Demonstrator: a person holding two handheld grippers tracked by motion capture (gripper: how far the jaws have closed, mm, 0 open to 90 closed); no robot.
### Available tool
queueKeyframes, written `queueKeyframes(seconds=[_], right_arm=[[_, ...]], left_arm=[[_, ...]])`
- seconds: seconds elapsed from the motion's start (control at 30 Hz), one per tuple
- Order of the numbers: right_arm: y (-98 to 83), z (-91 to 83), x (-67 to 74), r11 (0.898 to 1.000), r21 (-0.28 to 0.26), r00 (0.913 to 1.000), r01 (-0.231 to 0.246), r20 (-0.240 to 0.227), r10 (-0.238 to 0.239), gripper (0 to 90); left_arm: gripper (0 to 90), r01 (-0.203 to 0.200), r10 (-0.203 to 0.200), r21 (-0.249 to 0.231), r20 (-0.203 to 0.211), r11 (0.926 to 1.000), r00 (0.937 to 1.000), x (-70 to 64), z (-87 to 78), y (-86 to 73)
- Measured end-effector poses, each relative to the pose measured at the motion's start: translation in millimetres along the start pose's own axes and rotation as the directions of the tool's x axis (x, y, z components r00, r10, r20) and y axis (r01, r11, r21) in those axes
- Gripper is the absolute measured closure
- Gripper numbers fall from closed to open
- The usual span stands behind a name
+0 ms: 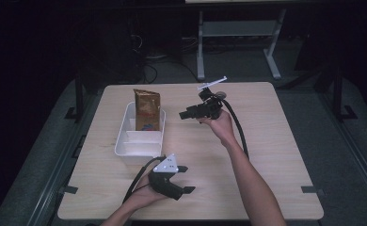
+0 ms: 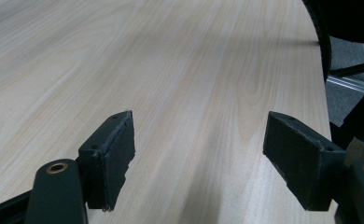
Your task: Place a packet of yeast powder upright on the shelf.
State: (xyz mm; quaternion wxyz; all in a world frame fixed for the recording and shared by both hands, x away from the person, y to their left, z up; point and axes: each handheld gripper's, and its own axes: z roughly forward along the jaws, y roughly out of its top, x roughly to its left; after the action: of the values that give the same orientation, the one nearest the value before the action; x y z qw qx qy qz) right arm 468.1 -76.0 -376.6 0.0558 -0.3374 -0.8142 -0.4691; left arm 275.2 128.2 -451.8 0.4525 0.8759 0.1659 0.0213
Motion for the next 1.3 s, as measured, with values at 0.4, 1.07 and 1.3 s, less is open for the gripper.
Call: queueKeyframes(seconds=[0.4,1.07,1.3], right_arm=[[-18.2,-19.6,-2.7,1.000,-0.019,1.0000,-0.007,-0.002,0.007,41.9],[-53.4,-58.5,-7.1,0.999,-0.031,0.9994,-0.032,0.009,0.032,37.9],[-64.6,-69.5,-8.7,0.998,-0.041,0.9991,-0.039,0.014,0.040,37.4]], left_arm=[[23.6,0.015,-0.015,-0.003,0.002,0.9999,0.9999,1.3,0.7,0.0],[22.8,0.034,-0.034,-0.009,-0.011,0.9994,0.9994,3.4,0.0,-0.7],[22.8,0.048,-0.048,-0.027,0.003,0.9985,0.9988,3.2,-0.2,1.0]])
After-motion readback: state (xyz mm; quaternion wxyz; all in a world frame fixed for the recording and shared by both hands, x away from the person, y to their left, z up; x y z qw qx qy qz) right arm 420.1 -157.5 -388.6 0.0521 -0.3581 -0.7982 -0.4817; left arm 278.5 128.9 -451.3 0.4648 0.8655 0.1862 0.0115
